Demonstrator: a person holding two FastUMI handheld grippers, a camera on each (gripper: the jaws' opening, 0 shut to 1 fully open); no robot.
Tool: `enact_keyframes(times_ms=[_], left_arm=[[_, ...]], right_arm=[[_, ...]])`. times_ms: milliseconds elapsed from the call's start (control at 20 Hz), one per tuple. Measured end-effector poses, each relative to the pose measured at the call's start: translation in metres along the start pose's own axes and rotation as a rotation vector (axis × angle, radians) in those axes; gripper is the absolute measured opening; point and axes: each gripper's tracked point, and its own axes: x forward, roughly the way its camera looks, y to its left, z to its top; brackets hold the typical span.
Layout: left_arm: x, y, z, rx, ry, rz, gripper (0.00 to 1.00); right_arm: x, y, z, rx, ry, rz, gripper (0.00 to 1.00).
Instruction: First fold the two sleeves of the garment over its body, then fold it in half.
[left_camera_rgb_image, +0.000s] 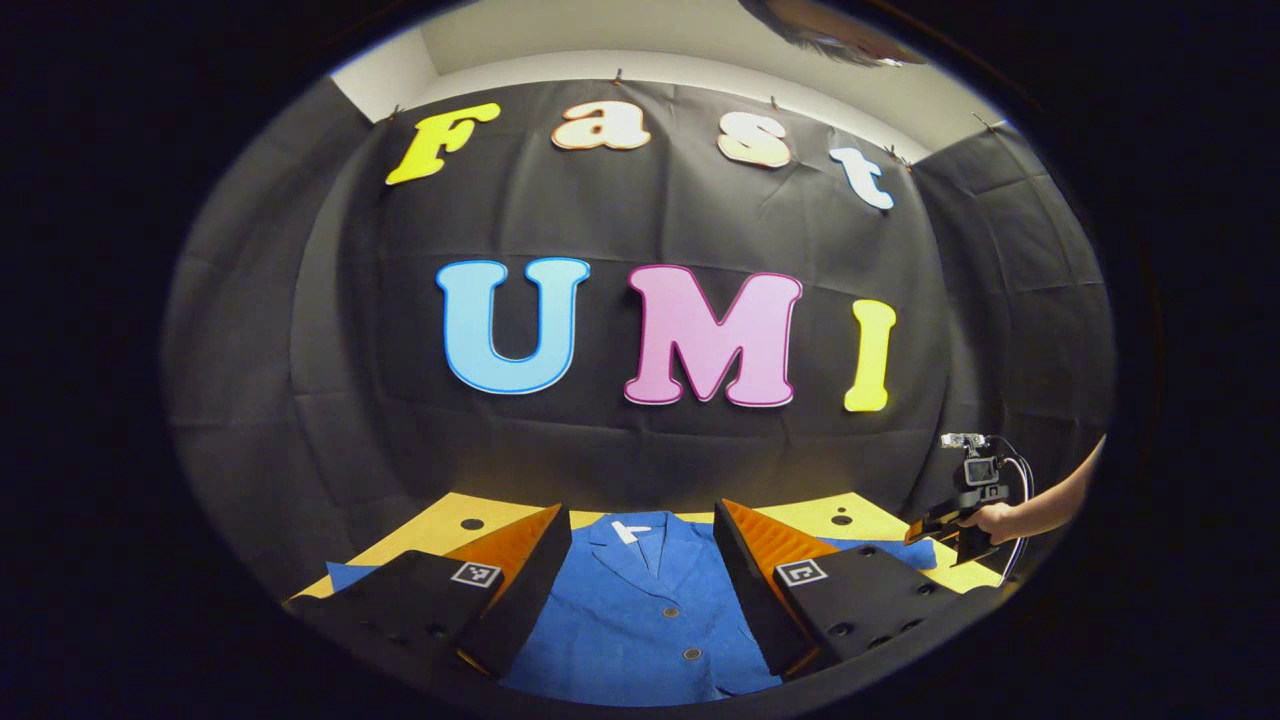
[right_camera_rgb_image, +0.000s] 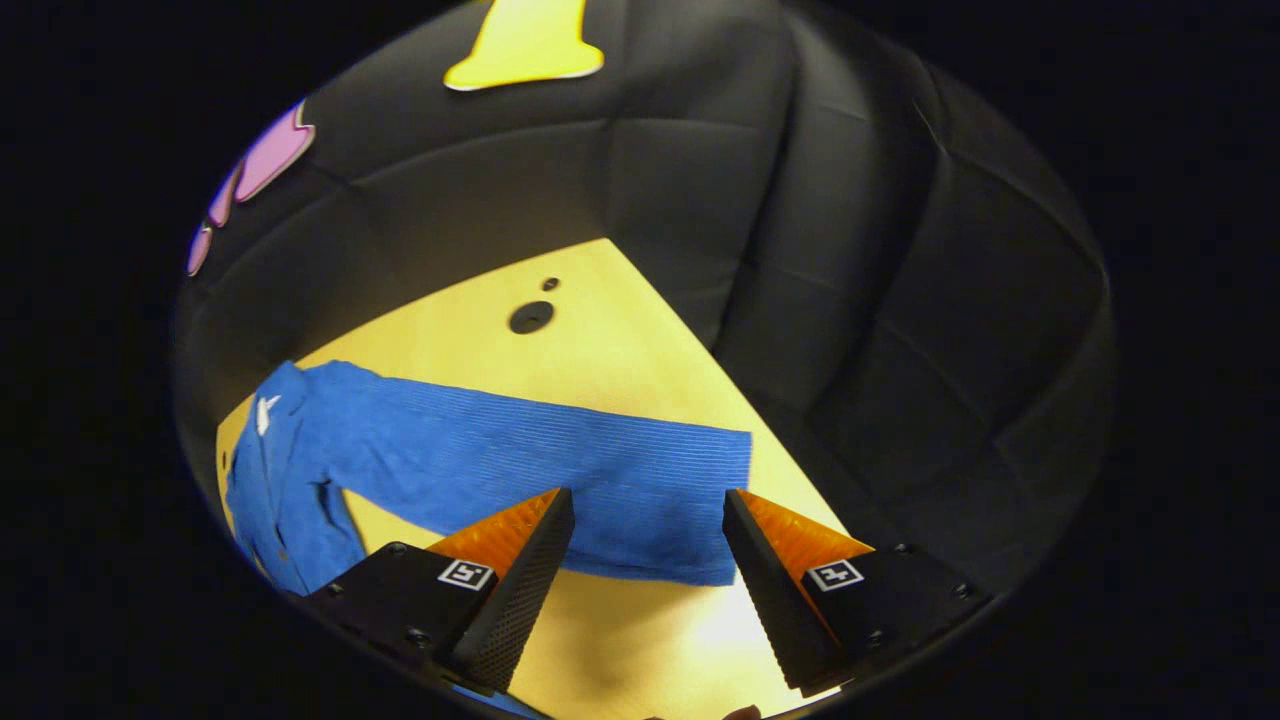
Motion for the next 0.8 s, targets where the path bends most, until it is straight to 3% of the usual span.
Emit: enact_keyframes(times_ms=[200, 450, 600, 650, 700, 800], left_arm=[[0.007, -0.018, -0.002, -0.015, 0.014, -0.037, 0.82], [0.01, -0.02, -0.006, -0.032, 0.034, -0.029, 0.82], [0.006, -0.018, -0.001, -0.035, 0.021, -0.014, 0.82], [0.005, -0.017, -0.001, -0.034, 0.018, -0.008, 0.82], [0.003, -0.016, -0.001, -0.033, 0.017, -0.001, 0.82], [-0.002, -0.016, -0.004, -0.036, 0.019, 0.007, 0.82]], right_arm=[[0.035, -0.02, -0.019, 0.034, 0.085, -0.049, 0.98], [0.034, -0.018, -0.019, 0.025, 0.097, -0.016, 0.99], [0.035, -0.012, -0.022, 0.056, 0.107, -0.012, 0.9], [0.034, -0.008, -0.021, 0.053, 0.1, -0.006, 0.86], [0.034, -0.003, -0.019, 0.048, 0.097, 0.01, 0.64], [0.035, 0.009, -0.022, 0.03, 0.094, 0.046, 0.31]])
